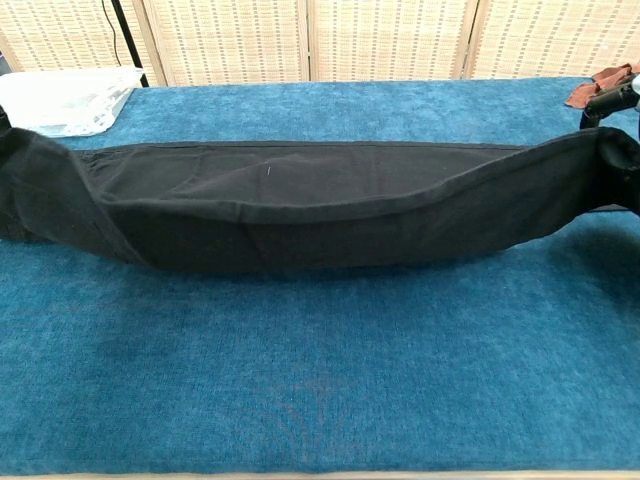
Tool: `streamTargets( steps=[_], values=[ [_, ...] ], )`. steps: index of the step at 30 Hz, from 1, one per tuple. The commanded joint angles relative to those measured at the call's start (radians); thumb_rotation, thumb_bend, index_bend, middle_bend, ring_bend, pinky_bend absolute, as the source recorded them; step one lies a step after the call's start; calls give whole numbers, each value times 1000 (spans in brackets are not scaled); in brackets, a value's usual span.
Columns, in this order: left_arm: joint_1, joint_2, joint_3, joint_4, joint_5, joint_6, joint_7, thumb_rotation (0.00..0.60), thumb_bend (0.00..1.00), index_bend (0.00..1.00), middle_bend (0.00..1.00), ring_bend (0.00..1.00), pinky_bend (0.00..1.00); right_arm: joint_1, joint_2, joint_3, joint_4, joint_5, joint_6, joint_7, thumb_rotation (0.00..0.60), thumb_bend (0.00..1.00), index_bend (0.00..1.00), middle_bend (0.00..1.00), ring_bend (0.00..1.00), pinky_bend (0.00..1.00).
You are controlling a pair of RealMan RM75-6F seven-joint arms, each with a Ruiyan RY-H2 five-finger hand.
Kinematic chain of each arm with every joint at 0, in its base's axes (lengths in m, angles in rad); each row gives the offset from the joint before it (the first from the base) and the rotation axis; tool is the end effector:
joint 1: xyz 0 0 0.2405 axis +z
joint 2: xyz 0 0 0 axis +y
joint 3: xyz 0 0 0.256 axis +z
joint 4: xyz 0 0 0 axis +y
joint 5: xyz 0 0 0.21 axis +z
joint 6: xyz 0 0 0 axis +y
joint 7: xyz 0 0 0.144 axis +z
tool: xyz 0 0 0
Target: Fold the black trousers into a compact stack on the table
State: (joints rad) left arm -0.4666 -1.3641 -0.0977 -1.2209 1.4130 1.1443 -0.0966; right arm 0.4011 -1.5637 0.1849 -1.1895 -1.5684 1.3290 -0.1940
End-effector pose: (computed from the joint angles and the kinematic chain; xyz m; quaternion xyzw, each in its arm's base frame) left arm -0.2953 0.3199 0.0885 -0.6775 -0.3676 -0.3753 0.5148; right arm -0.2511 -0.3010 0.0457 0.6786 -0.2424 0.4209 0.5510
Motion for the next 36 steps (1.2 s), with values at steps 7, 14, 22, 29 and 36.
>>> streamTargets(
  steps=[7, 14, 22, 29, 36],
  values=[
    [-89, -19, -98, -18, -139, -104, 95, 600, 503, 634, 547, 552, 496, 84, -54, 14, 108, 27, -90, -16, 600, 642, 656, 441, 326, 503],
    [-143, -52, -139, 3, -261, -182, 215, 600, 503, 638, 551, 556, 498, 180, -115, 26, 265, 53, -187, -5, 600, 642, 656, 441, 326, 504],
    [-166, -81, -166, 43, -343, -216, 237, 600, 503, 642, 556, 562, 505, 238, -155, 36, 397, 95, -263, 40, 600, 642, 656, 441, 326, 505],
    [-181, -86, -188, 73, -381, -244, 209, 600, 503, 643, 556, 563, 507, 277, -179, 44, 498, 127, -314, 86, 600, 642, 656, 440, 326, 506],
    [-168, -101, -198, 103, -371, -224, 125, 600, 503, 643, 557, 563, 507, 320, -204, 49, 582, 154, -367, 110, 600, 641, 656, 441, 326, 506]
  ],
)
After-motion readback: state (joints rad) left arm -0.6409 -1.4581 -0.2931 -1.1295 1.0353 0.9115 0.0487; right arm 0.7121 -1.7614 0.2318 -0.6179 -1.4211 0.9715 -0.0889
